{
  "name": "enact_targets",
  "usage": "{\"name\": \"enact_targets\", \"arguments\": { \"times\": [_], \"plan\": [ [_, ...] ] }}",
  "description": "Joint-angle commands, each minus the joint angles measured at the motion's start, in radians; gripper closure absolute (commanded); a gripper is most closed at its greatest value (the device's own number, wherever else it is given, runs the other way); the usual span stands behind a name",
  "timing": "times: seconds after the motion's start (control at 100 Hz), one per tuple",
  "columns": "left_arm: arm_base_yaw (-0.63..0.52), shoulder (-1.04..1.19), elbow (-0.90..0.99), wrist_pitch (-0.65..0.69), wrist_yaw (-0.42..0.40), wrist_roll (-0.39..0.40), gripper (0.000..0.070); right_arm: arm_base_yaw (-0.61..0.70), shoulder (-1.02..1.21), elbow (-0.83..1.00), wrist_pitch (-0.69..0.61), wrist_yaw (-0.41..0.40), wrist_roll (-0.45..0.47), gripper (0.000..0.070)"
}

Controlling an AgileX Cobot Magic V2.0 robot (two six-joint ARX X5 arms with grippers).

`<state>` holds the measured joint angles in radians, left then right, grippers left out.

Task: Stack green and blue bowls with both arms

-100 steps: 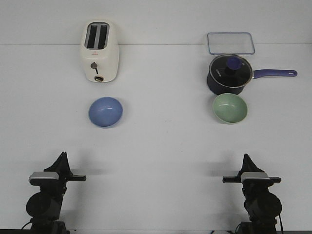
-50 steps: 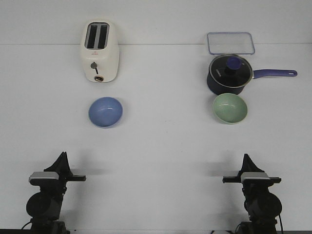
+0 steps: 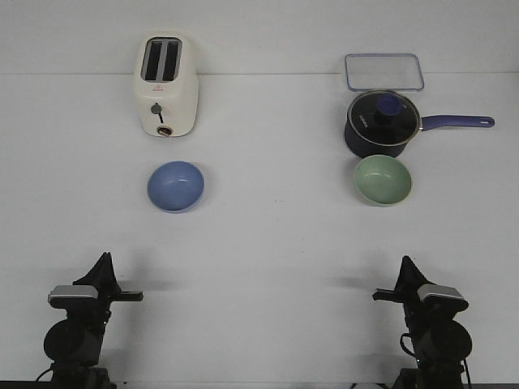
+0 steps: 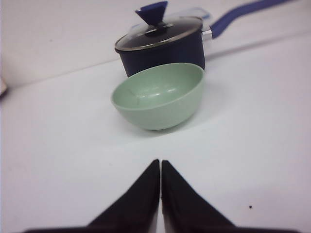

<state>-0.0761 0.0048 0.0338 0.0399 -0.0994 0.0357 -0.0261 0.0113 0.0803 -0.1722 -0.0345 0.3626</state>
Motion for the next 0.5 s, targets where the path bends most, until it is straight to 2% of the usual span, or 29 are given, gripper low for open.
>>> {"name": "enact_targets", "arguments": {
  "times": [0.0,0.1,0.14,0.18,0.25,0.29,0.49],
  "plan": [
    [0.000,-0.002,-0.020,0.011,0.003,-0.002,0.0685,0.000,0.033,0.127,0.011,0.041,0.089,0.0699],
    [0.000,-0.002,-0.020,0.011,0.003,-0.002,0.0685,0.000,0.166,0.321,-0.068,0.090,0.032,0.0694],
    [0.000,-0.002,-0.020,0.011,0.003,-0.002,0.0685,0.000,0.241,0.401,-0.107,0.095,-0.006,0.0667],
    [0.000,-0.002,-0.020,0.011,0.003,-0.002,0.0685,0.000,0.320,0.478,-0.148,0.095,-0.041,0.0564],
    [0.000,-0.002,-0.020,0.011,0.003,-0.002,0.0685,0.000,0.462,0.600,-0.212,0.095,-0.074,0.0292],
    [0.000,-0.002,-0.020,0.011,0.003,-0.002,0.0685,0.000,0.542,0.662,-0.247,0.095,-0.084,0.0209],
    [0.000,-0.002,-0.020,0.011,0.003,-0.002,0.0685,-0.003,0.930,0.880,-0.348,0.095,-0.137,0.0223]
  ]
}}
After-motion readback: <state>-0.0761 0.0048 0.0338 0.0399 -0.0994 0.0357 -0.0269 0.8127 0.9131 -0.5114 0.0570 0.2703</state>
